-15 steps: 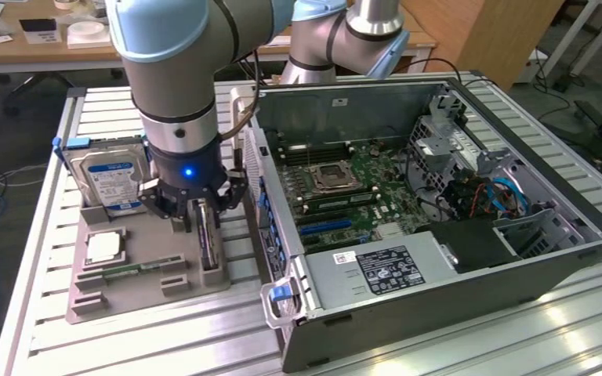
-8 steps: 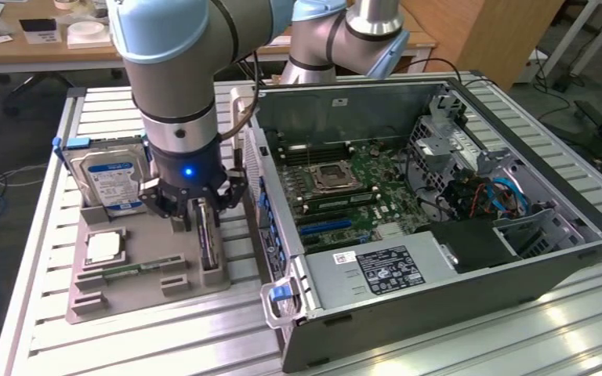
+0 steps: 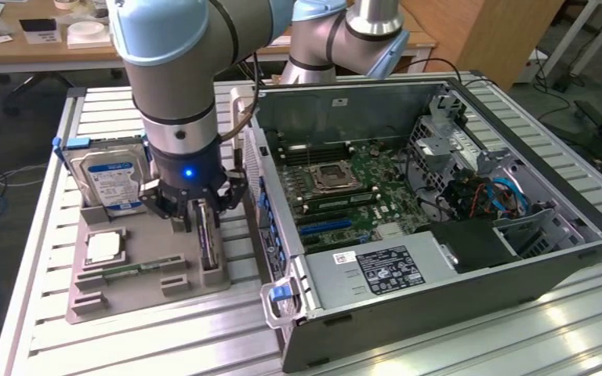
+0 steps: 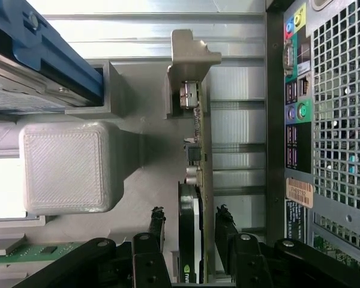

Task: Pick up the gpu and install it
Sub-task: 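Pick up the gpu and move the gpu toward the slot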

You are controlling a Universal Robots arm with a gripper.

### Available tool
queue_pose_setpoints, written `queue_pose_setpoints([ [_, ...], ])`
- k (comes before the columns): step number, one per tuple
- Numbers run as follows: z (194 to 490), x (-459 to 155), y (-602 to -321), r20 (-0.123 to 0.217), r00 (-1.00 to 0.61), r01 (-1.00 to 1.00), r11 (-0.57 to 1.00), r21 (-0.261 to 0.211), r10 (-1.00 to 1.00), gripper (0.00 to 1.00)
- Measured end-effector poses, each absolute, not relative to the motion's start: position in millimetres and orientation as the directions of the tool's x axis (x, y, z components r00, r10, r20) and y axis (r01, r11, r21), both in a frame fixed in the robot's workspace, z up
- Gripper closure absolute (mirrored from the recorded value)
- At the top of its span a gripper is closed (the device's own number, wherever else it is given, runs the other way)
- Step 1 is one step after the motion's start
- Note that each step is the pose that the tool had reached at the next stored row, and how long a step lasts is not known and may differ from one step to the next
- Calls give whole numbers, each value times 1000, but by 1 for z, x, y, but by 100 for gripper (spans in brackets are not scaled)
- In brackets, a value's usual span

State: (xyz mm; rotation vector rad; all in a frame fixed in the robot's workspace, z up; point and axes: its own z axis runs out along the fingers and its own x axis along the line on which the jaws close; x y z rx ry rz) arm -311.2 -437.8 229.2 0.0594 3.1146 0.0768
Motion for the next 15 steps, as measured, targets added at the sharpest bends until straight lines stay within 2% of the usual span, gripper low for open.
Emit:
queue_pose_setpoints([
  [15, 229, -311, -439, -24, -999, 37, 998, 50, 39, 54],
])
